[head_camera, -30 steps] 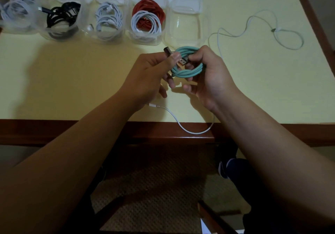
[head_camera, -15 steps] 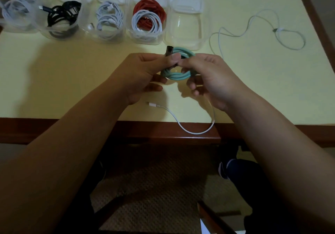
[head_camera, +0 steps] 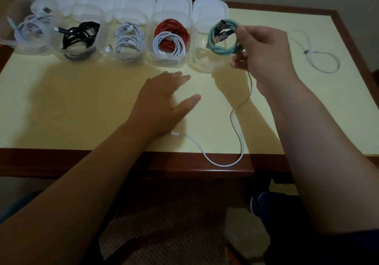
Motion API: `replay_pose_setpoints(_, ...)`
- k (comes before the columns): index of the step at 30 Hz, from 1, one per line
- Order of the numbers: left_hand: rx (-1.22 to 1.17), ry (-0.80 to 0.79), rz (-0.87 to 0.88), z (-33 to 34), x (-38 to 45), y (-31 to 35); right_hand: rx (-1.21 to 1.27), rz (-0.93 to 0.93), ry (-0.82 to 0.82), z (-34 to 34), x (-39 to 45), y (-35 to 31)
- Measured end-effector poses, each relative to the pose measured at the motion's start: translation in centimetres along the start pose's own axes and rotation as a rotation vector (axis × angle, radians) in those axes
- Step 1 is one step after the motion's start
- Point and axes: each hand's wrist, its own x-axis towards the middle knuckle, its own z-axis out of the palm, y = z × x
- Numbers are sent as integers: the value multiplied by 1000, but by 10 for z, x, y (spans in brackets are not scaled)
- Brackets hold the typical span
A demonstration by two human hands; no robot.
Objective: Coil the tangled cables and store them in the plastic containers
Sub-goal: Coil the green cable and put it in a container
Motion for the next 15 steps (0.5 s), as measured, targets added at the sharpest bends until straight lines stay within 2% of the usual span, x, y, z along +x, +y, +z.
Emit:
replay_pose_setpoints(2,132,-93,-32,7,1,-5,-160,-65,63,1,17,3)
replay_pose_setpoints(4,184,-112,-33,9,3,-5,-300,-127,118,5,30,7)
replay_pose_setpoints(9,68,-81,-47,3,2,-3,-508,-193,151,24,52,14)
replay_pose_setpoints(15,48,-70,-65,4,2,-6,-635,-157,140,33,64,19)
